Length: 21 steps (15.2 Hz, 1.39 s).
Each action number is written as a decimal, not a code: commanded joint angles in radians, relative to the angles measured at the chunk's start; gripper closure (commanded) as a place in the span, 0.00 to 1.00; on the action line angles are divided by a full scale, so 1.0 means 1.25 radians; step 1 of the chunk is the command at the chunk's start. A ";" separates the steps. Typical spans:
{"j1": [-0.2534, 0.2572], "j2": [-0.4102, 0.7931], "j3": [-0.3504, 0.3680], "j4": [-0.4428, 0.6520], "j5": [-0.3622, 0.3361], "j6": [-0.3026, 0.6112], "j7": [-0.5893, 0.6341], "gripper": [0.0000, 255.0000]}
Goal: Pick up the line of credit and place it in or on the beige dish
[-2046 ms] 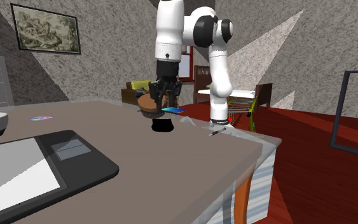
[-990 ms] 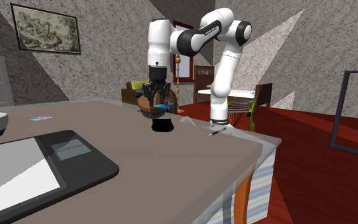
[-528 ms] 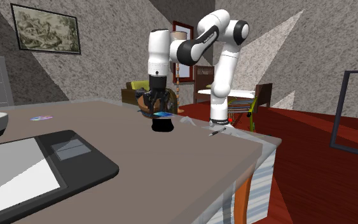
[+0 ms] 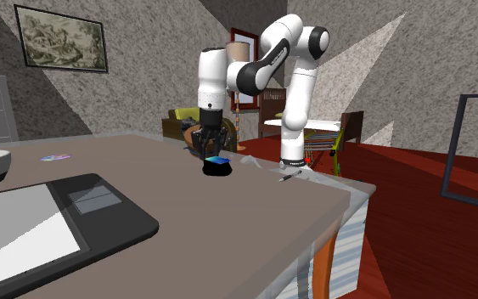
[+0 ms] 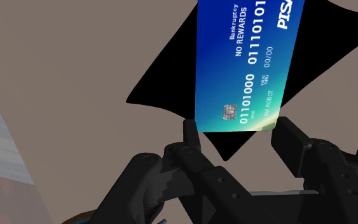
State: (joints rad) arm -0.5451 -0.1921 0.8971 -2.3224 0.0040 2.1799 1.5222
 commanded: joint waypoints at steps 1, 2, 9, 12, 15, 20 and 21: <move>0.000 0.000 0.000 0.000 0.000 0.001 0.000 1.00; 0.000 0.000 0.000 0.000 0.000 0.001 0.000 1.00; 0.000 0.000 0.000 0.000 0.000 0.000 0.000 0.00; 0.017 -0.049 -0.022 0.049 0.039 -0.083 -0.030 0.00; 0.020 -0.059 -0.028 0.063 0.046 -0.105 -0.036 0.00; 0.020 -0.059 -0.027 0.063 0.045 -0.105 -0.035 0.00; 0.020 -0.059 -0.027 0.063 0.045 -0.105 -0.035 0.00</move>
